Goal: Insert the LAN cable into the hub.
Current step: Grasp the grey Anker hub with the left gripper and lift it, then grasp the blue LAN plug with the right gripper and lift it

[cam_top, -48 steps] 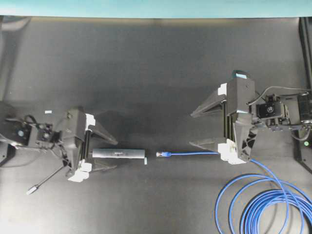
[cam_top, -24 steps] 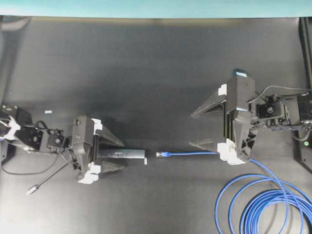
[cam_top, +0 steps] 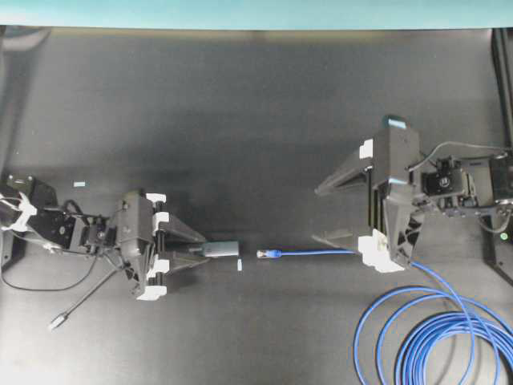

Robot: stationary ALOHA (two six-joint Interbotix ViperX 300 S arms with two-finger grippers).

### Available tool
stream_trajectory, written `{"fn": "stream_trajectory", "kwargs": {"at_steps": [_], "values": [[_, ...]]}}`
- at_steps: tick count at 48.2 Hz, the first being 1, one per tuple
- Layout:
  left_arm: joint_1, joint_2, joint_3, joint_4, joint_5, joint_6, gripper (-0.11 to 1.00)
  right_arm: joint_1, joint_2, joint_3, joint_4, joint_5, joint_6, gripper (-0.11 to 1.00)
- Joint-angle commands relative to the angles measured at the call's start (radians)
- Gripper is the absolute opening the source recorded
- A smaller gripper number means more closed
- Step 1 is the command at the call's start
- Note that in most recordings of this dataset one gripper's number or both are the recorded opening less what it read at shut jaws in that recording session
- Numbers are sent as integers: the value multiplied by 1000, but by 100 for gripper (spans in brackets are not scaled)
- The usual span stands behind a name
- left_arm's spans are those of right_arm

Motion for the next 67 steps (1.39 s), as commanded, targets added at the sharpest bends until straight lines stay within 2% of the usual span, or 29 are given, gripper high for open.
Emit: {"fn": "stream_trajectory", "kwargs": {"at_steps": [1,13,18,25,40,56,62,67], "values": [[-3,-61,-18,3,61,2,28,21,54,-5,0,-32,2,81],[-3,-276,-112,3,454,17,28,54,210,-26,-3,-158,-3,81],[0,-342,-141,5,568,38,28,57,270,-40,-5,-193,-8,81],[9,-402,-163,3,664,44,28,61,348,-58,-5,-239,-12,81],[11,-423,-181,3,706,43,28,86,486,-89,-5,-284,-14,78],[6,-422,-187,5,709,38,28,72,537,-100,-5,-298,-14,74],[-2,-422,-189,5,709,35,28,72,549,-97,-5,-290,-14,68],[-6,-422,-187,5,709,35,28,74,558,-97,-5,-290,-14,57]]}}
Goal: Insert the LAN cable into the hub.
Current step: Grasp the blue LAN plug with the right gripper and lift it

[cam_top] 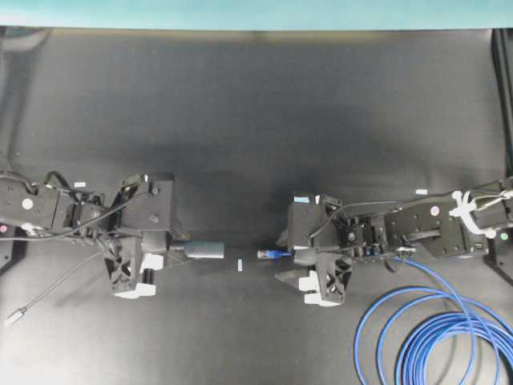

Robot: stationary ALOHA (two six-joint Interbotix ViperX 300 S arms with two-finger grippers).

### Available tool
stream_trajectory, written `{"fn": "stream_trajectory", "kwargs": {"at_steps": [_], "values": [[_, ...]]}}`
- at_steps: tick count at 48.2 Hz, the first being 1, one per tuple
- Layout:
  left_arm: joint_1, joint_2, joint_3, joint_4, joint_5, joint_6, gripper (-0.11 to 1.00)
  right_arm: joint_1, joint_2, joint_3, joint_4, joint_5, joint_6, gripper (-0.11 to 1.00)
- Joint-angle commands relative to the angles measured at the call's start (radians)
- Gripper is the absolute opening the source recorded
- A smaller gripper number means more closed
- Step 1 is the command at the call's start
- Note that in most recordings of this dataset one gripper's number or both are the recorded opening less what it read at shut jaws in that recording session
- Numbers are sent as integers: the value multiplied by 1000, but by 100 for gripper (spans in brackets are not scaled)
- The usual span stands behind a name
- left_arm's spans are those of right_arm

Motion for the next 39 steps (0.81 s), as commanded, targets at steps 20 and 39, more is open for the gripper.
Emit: {"fn": "stream_trajectory", "kwargs": {"at_steps": [20,39], "values": [[-5,-15,-29,5,-3,8,28,8,-52,-14,32,29,67,13],[14,15,-80,5,37,43,28,2,-167,-95,32,202,84,13]]}}
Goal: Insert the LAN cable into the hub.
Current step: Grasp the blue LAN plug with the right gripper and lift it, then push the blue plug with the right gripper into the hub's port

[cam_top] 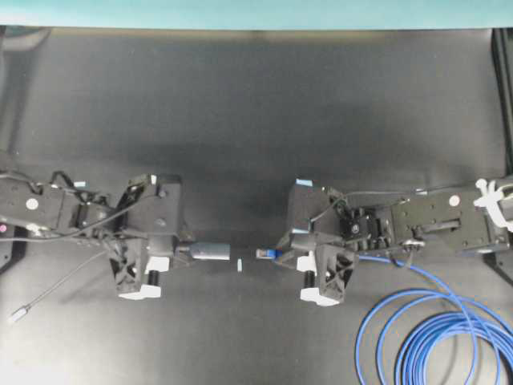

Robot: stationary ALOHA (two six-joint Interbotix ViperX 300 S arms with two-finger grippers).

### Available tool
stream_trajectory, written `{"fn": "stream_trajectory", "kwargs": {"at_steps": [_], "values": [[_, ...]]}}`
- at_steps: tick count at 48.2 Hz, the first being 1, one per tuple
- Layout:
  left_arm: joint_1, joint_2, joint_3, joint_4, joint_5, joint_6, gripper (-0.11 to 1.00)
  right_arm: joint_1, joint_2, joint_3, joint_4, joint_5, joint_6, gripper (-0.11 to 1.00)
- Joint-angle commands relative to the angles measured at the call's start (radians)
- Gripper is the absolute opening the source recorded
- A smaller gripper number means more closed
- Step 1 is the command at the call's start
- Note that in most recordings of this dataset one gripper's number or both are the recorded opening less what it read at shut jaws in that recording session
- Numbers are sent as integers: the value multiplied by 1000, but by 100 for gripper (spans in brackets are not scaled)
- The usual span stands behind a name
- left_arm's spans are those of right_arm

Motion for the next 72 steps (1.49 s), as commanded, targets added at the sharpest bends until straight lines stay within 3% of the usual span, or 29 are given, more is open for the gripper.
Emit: {"fn": "stream_trajectory", "kwargs": {"at_steps": [1,11,72], "values": [[5,-5,-23,3,-3,3,28,0,-14,-35,2,6,9,13],[12,3,-32,3,-3,5,28,-6,3,-77,3,12,8,13],[21,21,-38,3,-5,15,28,-17,43,-112,2,34,6,13]]}}
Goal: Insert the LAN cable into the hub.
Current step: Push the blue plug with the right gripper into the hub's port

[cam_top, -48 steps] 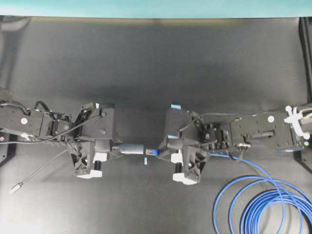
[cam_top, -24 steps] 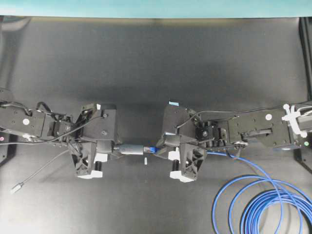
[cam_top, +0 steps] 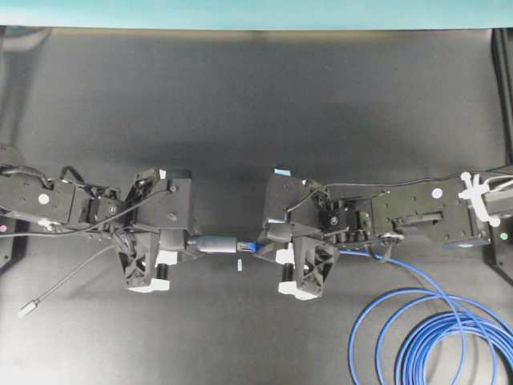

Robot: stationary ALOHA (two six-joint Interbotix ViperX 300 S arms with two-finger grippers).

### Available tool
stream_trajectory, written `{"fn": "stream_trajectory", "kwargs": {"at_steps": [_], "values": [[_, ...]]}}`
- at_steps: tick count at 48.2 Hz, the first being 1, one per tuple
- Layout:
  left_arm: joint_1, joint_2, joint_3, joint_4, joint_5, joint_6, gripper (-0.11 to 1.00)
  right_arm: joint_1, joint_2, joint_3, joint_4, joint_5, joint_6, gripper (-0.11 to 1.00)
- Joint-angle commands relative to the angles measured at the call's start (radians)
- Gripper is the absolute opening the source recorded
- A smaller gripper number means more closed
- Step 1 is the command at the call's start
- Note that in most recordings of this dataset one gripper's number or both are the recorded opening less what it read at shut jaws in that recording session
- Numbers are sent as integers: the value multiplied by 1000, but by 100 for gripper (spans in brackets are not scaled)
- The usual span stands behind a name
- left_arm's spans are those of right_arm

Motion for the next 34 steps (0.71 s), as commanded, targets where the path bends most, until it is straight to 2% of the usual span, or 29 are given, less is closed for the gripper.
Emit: {"fn": "stream_trajectory", "kwargs": {"at_steps": [1,12,34], "values": [[-2,-5,-20,3,-3,3,28,5,-2,-18,2,-6,6,13],[-5,6,-28,3,-3,5,28,0,0,-20,0,-8,6,13],[-3,51,-75,3,-3,49,28,2,20,-55,2,20,6,13]]}}
